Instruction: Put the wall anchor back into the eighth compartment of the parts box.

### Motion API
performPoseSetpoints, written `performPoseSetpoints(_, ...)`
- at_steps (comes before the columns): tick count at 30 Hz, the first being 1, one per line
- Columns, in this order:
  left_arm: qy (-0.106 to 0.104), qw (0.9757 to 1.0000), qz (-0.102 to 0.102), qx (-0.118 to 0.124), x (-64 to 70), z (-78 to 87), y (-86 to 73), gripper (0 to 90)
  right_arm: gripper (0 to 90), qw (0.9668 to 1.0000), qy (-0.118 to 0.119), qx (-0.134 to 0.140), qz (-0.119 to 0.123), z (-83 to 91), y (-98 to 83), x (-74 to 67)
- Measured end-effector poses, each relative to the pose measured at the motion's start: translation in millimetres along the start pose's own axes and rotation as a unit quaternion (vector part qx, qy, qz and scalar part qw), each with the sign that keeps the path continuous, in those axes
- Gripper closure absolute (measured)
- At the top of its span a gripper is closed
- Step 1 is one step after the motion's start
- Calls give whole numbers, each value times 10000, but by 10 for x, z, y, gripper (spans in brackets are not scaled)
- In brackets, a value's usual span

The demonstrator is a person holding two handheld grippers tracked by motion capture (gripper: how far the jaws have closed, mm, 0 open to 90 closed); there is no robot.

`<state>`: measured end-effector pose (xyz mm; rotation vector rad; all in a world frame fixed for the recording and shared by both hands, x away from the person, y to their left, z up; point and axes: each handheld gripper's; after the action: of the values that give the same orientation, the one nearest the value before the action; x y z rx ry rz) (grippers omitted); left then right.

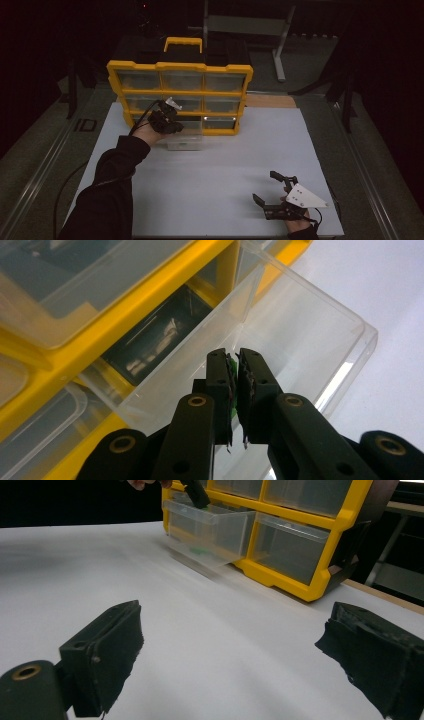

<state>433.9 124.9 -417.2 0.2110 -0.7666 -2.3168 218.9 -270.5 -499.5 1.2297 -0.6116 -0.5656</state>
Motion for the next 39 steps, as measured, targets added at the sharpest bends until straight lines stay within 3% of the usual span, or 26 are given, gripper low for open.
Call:
performPoseSetpoints(8, -6, 10000, 13, 26, 3, -16, 9, 831, 83, 10000, -6, -11, -23, 2, -3, 2)
performPoseSetpoints(12, 92, 9999, 124, 13, 17, -17, 7, 632, 83, 10000, -11, -7, -23, 5, -1, 3)
performPoseSetpoints(15, 126, 9998, 148, 37, 25, 3, -1, 580, 83, 10000, -13, -12, -19, 6, 0, 1)
performPoseSetpoints(20, 133, 9995, 273, 123, 29, 61, -15, 404, 83, 10000, -15, -17, -19, 5, 0, 1)
performPoseSetpoints(26, 69, 9989, 379, 254, 34, 141, -33, 171, 83, 10000, -20, -16, -5, 4, 0, 2)
performPoseSetpoints(28, -22, 9985, 421, 359, 29, 193, -37, 139, 83, 10000, -18, -18, 0, 2, 0, 0)
performPoseSetpoints(29, -93, 9983, 394, 420, 31, 220, -45, 133, 83, 10000, -21, -16, 4, 1, 0, -1)
performPoseSetpoints(31, -201, 9981, 301, 490, 36, 266, -55, 30, 83, 10000, -21, -22, -2, 2, -1, 1)
performPoseSetpoints(35, -369, 9961, 198, 771, 63, 364, -93, 2, 83, 10000, -27, -18, -4, 3, 0, 0)
performPoseSetpoints(39, -356, 9953, 121, 897, 72, 418, -146, 0, 83, 10000, -20, -32, -22, 1, -3, 0)
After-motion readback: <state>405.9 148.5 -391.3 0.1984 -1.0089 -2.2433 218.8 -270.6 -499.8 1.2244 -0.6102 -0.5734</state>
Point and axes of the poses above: each handheld gripper's, and its own axes: z roughly backward along the jaws, y roughly out of its top, x roughly to its right, and after that the axes turned 2 degrees about -y, right-handed
